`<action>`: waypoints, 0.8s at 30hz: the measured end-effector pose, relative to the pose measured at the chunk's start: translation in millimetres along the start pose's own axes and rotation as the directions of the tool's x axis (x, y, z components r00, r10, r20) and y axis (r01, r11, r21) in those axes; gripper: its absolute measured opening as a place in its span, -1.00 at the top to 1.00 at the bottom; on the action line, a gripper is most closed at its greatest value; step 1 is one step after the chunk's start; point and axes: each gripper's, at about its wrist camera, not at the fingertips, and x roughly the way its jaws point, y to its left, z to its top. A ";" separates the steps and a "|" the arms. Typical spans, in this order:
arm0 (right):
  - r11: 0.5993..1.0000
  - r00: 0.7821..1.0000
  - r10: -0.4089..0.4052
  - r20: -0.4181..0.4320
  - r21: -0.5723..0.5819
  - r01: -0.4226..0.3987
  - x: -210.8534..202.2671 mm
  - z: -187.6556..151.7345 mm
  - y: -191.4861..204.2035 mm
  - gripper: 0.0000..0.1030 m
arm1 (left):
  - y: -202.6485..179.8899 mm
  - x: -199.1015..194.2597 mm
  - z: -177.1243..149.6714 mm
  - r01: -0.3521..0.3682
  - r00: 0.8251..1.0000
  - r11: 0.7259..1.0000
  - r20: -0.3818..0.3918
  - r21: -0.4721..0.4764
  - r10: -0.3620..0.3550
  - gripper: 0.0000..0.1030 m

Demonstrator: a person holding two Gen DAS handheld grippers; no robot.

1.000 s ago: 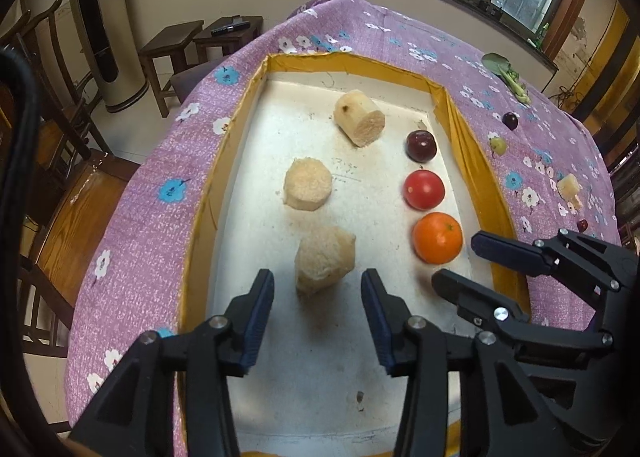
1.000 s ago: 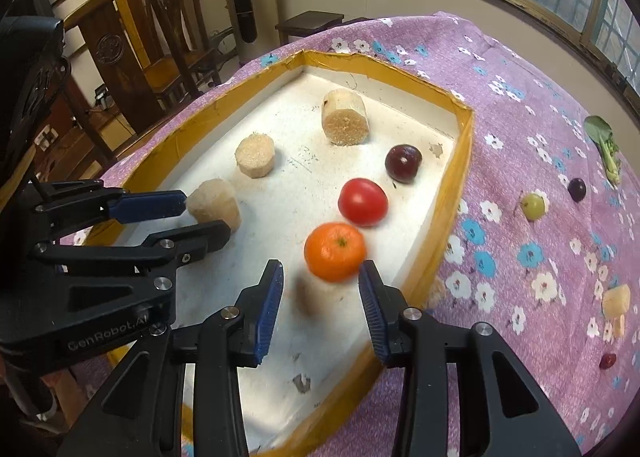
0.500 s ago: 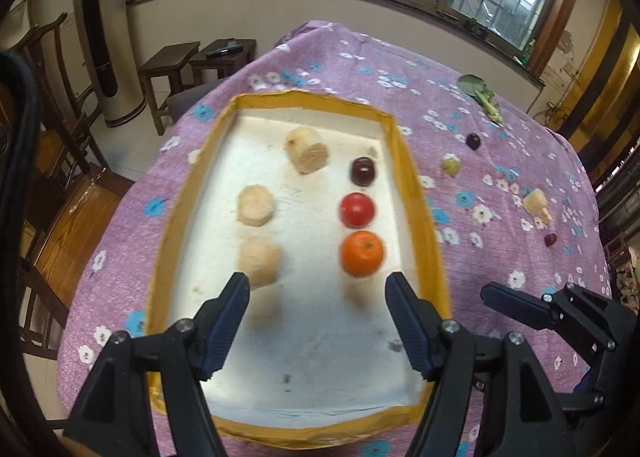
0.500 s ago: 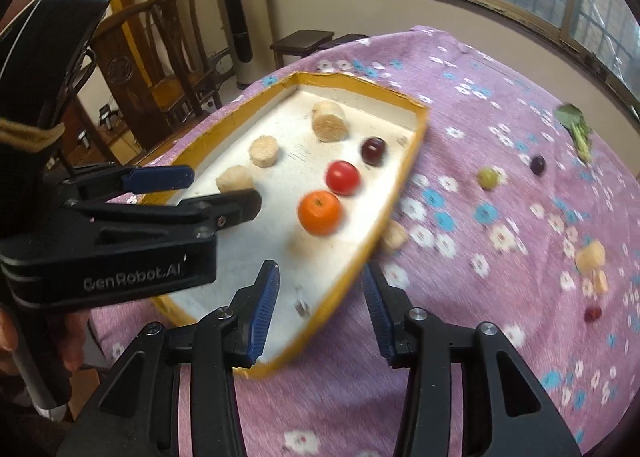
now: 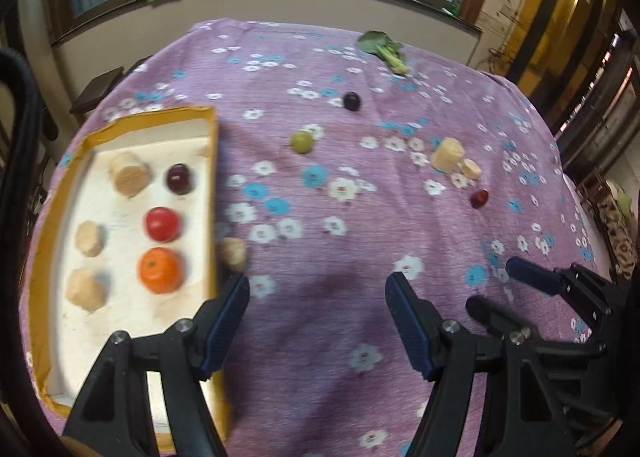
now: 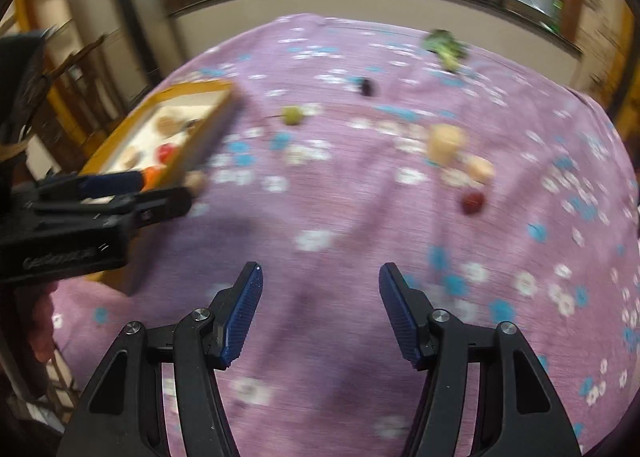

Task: Organize fruits
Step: 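Move both grippers back toward the red date and yam pieces, then grasp the red date with the right gripper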

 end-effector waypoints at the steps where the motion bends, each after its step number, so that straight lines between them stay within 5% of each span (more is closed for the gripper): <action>1: 1.000 1.000 -0.008 0.007 0.015 0.008 0.0 1.2 -11.3 -0.16 | -7.4 3.3 1.5 0.005 1.000 1.000 -0.007 0.011 -0.004 -0.41; 8: 0.996 0.997 -0.020 0.069 0.087 0.014 15.0 29.3 -82.7 -0.17 | -39.6 20.7 16.0 0.005 1.000 0.999 -0.024 0.046 -0.004 -0.41; 14: 0.997 0.999 0.020 0.045 0.072 -0.023 48.2 41.3 -100.4 -0.15 | -47.1 33.4 26.8 -0.015 0.999 0.999 -0.030 0.049 0.016 -0.41; 17: 0.996 0.999 0.045 0.031 0.077 -0.047 57.3 39.0 -104.5 0.15 | -49.1 37.5 31.1 -0.016 0.999 0.999 -0.031 0.047 0.018 -0.41; 24: 0.997 0.999 0.043 0.005 0.058 -0.043 68.1 37.9 -113.1 0.24 | -62.4 48.7 48.7 -0.018 1.000 0.998 -0.024 0.065 0.019 -0.41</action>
